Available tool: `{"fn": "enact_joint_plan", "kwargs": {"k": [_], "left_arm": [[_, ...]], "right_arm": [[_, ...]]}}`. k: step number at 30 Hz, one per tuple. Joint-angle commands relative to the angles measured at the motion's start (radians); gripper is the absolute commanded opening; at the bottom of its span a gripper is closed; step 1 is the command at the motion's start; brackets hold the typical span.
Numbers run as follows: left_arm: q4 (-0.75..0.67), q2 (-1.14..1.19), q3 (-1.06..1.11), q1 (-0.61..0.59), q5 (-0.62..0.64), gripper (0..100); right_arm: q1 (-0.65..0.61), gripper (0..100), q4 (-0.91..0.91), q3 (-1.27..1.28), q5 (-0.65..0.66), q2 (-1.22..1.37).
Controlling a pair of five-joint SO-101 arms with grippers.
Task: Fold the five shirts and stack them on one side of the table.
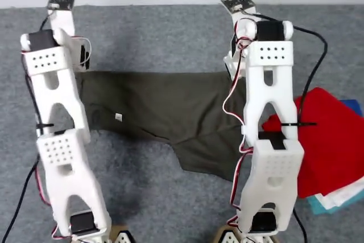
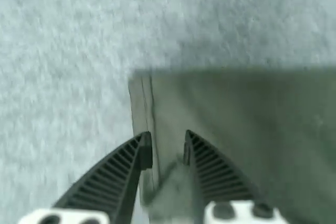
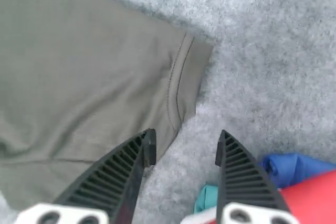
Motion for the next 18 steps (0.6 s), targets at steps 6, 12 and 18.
{"fn": "enact_joint_plan", "kwargs": {"k": [6,12,18], "left_arm": [[0.015,-0.746,1.000,-0.009,-0.178,11],[-0.144,-0.816,1.221,-0.121,-0.216,11],[-0.385,-0.689,1.175,-0.150,-0.115,11]], "right_arm": [[0.035,18.7,-0.005,0.531,0.031,-0.460],[0.056,18.7,-0.151,0.962,0.126,-0.811],[0.056,18.7,-0.266,1.297,0.140,-0.981]]}}
